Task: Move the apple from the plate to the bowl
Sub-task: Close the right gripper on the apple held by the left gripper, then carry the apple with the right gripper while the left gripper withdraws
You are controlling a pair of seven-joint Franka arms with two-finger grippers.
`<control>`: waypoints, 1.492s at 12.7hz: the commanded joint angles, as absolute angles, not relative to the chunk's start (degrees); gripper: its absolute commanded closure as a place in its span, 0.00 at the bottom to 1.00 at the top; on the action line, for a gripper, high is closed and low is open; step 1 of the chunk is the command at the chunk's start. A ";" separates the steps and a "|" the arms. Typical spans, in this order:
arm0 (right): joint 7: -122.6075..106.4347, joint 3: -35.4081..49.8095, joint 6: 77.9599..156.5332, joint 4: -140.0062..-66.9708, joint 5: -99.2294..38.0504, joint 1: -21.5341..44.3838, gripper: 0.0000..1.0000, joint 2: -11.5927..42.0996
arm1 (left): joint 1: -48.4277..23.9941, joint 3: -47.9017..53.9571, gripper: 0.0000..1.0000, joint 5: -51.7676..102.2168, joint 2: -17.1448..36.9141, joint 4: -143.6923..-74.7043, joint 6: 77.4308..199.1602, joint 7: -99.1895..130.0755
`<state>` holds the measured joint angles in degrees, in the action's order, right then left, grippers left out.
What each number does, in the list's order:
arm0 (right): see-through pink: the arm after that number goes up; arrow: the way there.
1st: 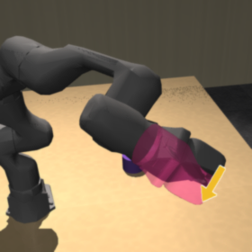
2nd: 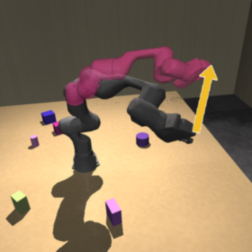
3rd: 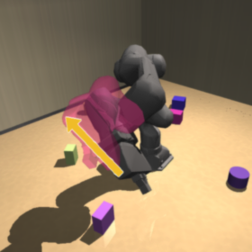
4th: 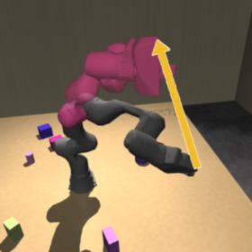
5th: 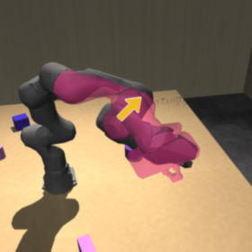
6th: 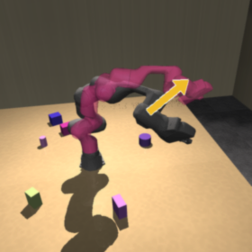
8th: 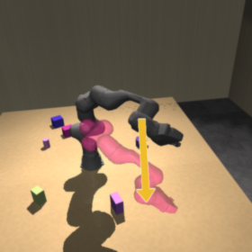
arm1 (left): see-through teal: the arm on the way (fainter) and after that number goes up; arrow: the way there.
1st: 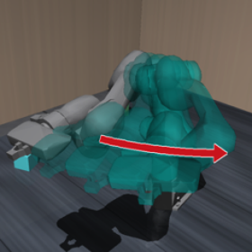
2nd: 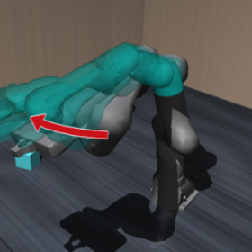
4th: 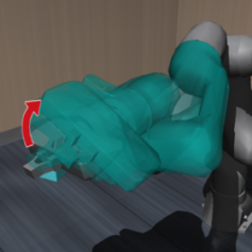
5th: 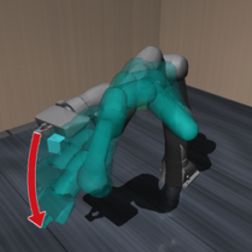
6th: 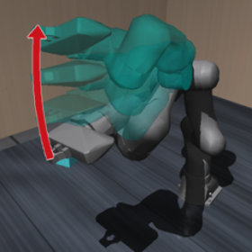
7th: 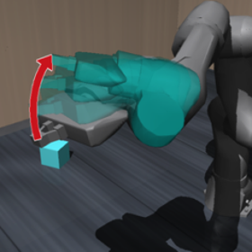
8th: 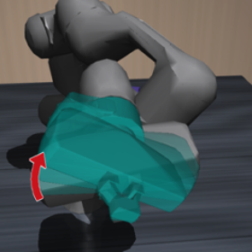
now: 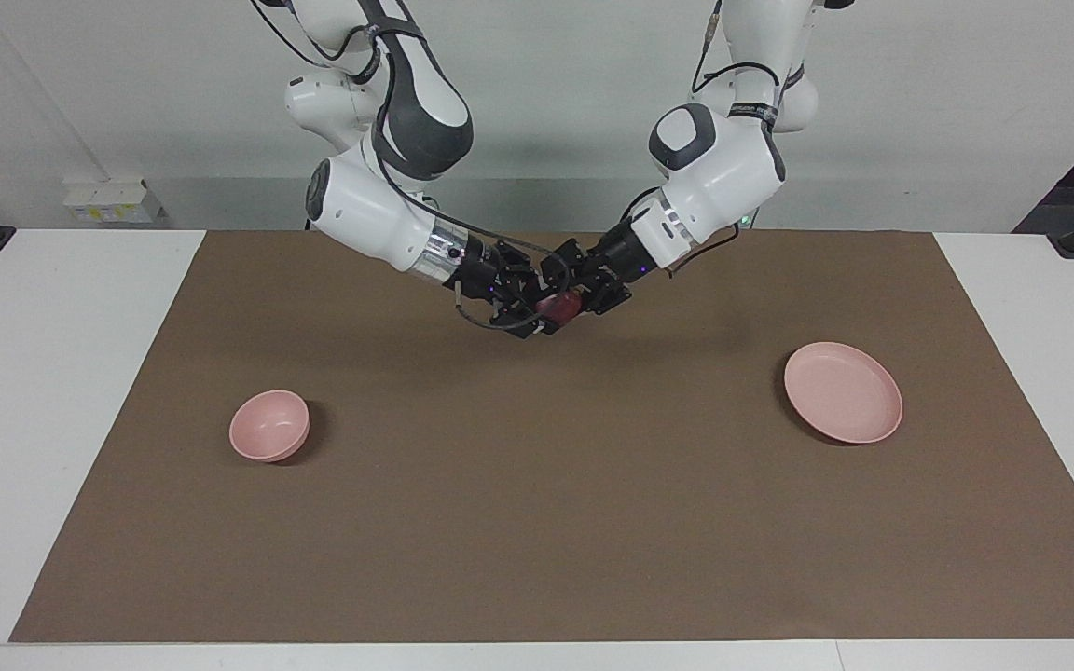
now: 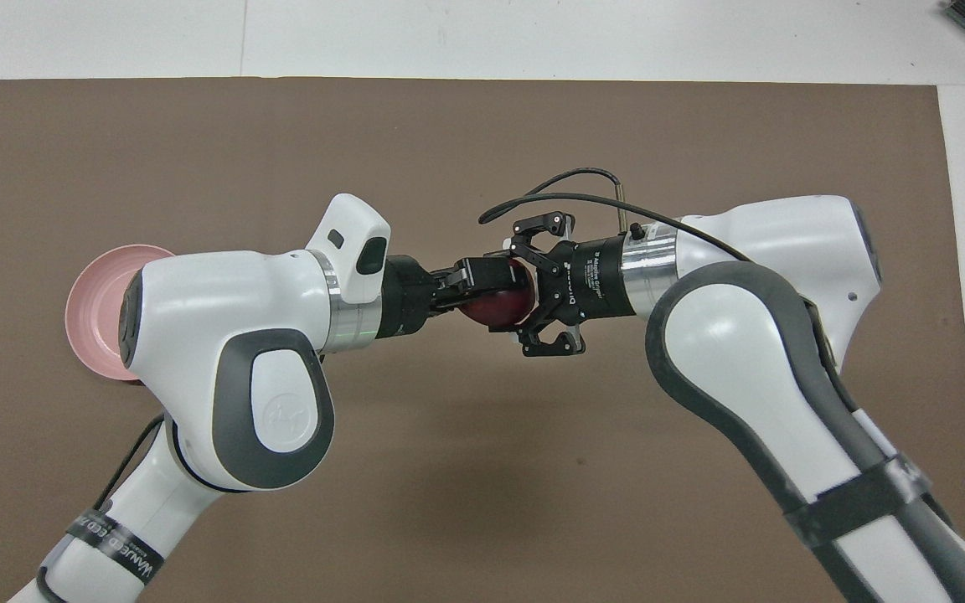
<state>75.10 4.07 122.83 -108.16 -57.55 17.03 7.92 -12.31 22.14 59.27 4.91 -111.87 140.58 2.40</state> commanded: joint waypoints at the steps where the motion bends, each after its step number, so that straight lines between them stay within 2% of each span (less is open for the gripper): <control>1: 75.23 4.13 123.31 -106.97 -58.01 17.67 1.00 8.00 | -13.19 21.97 0.49 59.77 5.27 -110.83 140.89 4.22; 3: 75.41 4.04 122.35 -106.79 -57.75 16.70 1.00 7.47 | -13.18 21.88 0.11 58.37 5.19 -110.39 140.01 4.22; 4: 75.50 3.96 121.65 -106.79 -57.14 15.92 1.00 7.21 | -13.18 21.88 0.00 57.49 4.92 -110.39 139.92 4.13; 10: 75.59 3.43 114.79 -106.70 -49.68 11.87 1.00 5.19 | -11.00 21.36 0.00 49.59 2.55 -111.01 135.72 3.96; 16: 72.70 3.52 109.61 -103.10 -29.12 6.16 1.00 3.60 | -2.83 21.27 0.00 28.51 1.76 -110.74 123.06 3.96; 19: 65.50 3.34 107.76 -102.48 -22.52 2.74 1.00 2.46 | 1.65 21.44 0.00 13.60 1.85 -110.48 121.73 3.34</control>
<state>69.66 3.15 109.45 -103.06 -25.73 4.81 3.33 -0.62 20.98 20.42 3.11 -109.93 123.36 3.38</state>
